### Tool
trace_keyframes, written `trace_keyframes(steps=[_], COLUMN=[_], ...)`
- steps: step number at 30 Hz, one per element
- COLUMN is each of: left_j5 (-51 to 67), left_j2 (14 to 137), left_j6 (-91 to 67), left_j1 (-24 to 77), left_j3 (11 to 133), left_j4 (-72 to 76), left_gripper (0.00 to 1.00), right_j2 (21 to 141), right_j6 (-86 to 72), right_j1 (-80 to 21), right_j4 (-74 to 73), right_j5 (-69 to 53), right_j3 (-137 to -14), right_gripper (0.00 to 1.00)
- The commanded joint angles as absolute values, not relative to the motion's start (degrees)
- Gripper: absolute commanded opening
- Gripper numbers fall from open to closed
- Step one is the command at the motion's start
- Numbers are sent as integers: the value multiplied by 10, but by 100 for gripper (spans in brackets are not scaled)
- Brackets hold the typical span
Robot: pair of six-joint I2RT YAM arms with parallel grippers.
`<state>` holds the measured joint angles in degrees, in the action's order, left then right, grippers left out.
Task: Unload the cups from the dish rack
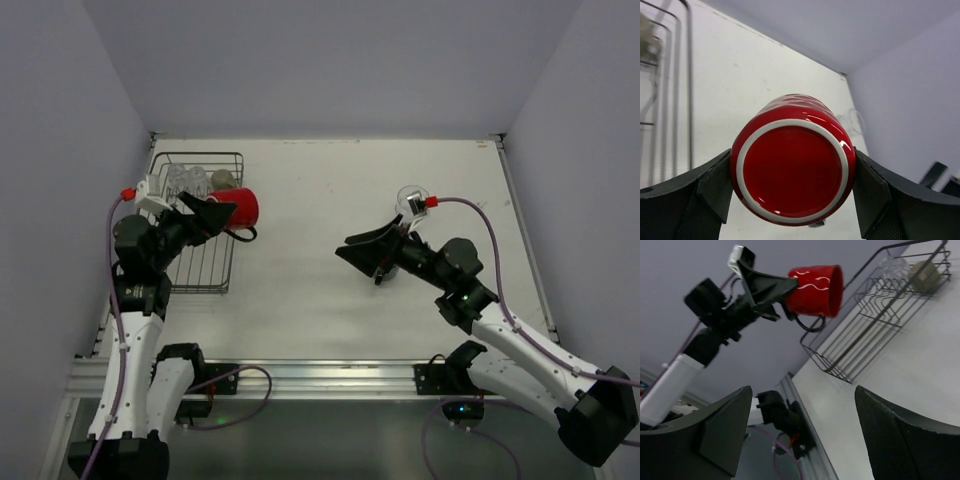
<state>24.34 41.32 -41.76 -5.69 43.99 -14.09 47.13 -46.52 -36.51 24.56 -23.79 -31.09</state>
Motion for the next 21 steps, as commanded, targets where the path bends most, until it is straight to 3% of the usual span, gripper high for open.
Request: trace_keyframes(steps=[1,11,21], left_j5=[440,410,389], left_j2=[410,460,467], left_j6=[-584,-634,-625], left_j1=[-19,126,160], left_j3=[377,341,329], left_j4=[124,299,309], left_gripper=[13,13,12], right_j2=[521,678,638], right_j6=[-584,-642,-554], right_j1=[-376,-404,-404], right_j4=[433,583,485], right_j5=[-277,-316,-295], right_j3=[-308,-342,-359], right_gripper=[84,78,74])
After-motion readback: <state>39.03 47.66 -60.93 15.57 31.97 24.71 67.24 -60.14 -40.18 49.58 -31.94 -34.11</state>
